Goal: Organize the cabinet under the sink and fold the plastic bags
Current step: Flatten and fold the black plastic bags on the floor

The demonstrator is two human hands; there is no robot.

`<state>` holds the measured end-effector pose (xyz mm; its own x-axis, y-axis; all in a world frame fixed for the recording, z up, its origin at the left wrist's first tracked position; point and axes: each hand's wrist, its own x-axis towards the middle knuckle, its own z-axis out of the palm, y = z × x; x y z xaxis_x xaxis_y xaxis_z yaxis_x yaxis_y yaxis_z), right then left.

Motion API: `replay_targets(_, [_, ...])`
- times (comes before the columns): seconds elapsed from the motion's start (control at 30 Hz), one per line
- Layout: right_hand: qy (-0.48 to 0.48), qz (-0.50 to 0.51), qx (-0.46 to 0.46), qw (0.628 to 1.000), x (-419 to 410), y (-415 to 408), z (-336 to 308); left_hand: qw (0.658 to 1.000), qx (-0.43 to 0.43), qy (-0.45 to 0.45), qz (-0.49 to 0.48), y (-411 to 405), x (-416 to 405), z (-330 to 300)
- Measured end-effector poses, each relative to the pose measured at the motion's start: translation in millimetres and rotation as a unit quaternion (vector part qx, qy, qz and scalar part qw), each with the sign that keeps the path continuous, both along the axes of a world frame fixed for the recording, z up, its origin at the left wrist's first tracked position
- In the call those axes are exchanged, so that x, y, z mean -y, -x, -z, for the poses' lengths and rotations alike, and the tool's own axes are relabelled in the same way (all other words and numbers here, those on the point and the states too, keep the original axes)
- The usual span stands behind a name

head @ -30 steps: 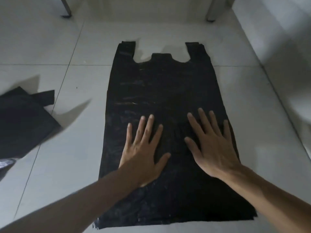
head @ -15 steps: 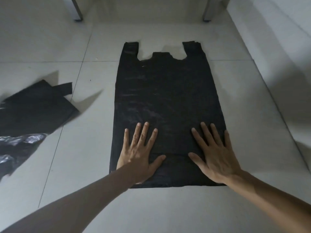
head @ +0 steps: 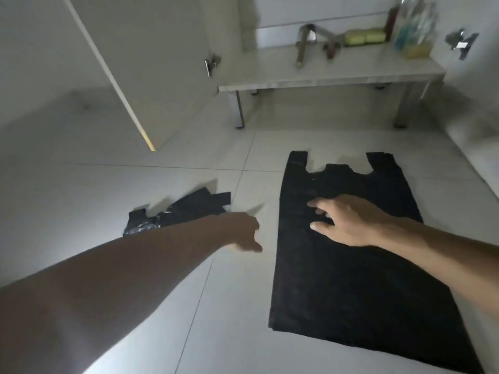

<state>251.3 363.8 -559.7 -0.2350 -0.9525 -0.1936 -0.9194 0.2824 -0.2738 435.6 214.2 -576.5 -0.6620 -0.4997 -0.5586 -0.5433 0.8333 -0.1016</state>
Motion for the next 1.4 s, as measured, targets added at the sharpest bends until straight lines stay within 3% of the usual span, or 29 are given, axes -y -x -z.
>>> replay_targets(0.1, [0.016, -0.043, 0.058, 0.997, 63.8, -34.3, -31.2, 0.996, -0.044, 0.050, -0.065, -44.1, 43.7, -23.8])
replay_targets(0.23, [-0.031, -0.060, 0.095, 0.993, 131.9, -76.5, -37.2, 0.974, -0.084, 0.058, -0.203, -99.2, 85.6, -23.3])
replay_targets(0.5, [-0.021, 0.037, 0.122, 0.992, 194.9, -127.4, 58.8, 0.916, -0.140, 0.011, -0.376, -184.8, 136.4, 25.2])
replay_targets(0.63, [-0.066, 0.084, 0.162, 0.981, 194.9, -134.8, 97.7, 0.912, -0.131, -0.013, -0.388, -194.5, 139.7, 50.3])
replay_targets(0.8, [-0.090, 0.116, 0.133, 0.980, 190.3, -132.0, 125.2, 0.908, -0.130, 0.008, -0.399, -190.8, 147.3, 63.5])
replay_targets(1.03, [0.077, 0.122, 0.247, 0.958, 193.4, -111.8, 97.4, 0.890, -0.229, 0.011, -0.395, -170.9, 154.2, 35.4])
replay_targets(1.17, [0.189, 0.116, 0.195, 0.955, 190.8, -92.9, 68.0, 0.840, -0.361, 0.012, -0.405, -157.9, 167.5, -4.0])
replay_targets(1.27, [0.208, 0.136, 0.260, 0.933, 187.2, -77.9, 41.4, 0.830, -0.426, 0.005, -0.360, -137.4, 165.8, -40.2])
replay_targets(1.4, [0.205, 0.210, 0.424, 0.857, 185.9, -47.5, -9.7, 0.842, -0.459, -0.001, -0.284, -105.2, 147.4, -69.8])
